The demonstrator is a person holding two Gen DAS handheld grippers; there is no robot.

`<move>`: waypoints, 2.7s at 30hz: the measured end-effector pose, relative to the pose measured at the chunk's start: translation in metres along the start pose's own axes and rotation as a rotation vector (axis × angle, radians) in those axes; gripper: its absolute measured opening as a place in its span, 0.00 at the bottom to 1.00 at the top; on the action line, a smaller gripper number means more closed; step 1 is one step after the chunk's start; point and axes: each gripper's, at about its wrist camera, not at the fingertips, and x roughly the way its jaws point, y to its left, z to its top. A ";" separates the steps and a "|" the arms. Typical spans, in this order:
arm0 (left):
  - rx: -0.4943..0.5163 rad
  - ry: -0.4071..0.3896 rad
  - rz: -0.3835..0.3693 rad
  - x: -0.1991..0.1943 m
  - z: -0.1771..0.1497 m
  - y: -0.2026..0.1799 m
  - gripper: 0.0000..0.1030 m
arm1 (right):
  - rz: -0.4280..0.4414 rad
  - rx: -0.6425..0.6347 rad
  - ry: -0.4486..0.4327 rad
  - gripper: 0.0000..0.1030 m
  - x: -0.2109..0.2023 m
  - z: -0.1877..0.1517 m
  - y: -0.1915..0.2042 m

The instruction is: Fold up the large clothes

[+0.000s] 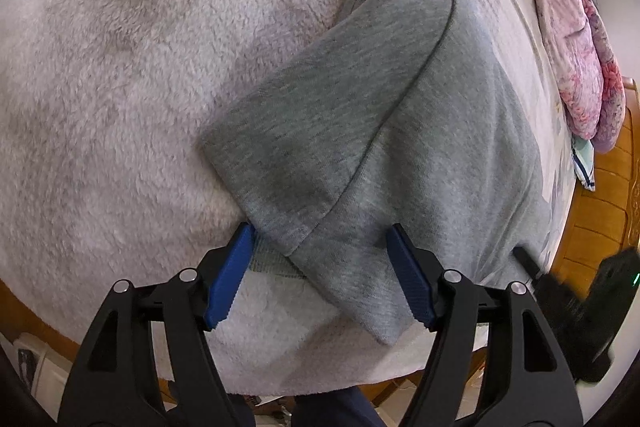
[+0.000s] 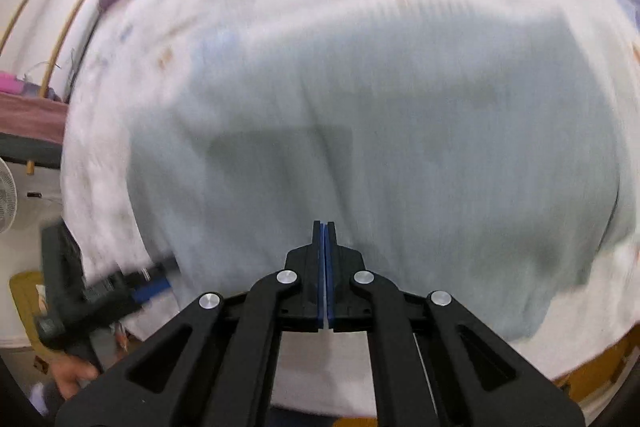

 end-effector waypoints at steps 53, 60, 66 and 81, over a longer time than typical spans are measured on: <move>0.004 0.041 -0.115 0.006 0.014 0.005 0.74 | -0.006 0.223 0.045 0.00 0.054 -0.044 -0.019; -0.014 0.026 -0.147 -0.004 0.011 0.016 0.74 | 0.009 0.245 0.049 0.00 0.032 -0.071 -0.019; -0.050 0.007 -0.149 -0.017 0.004 0.035 0.74 | 0.003 0.244 0.065 0.00 0.051 -0.075 -0.023; -0.024 -0.034 -0.125 0.004 0.005 0.010 0.65 | 0.009 0.186 0.062 0.00 0.056 -0.073 -0.019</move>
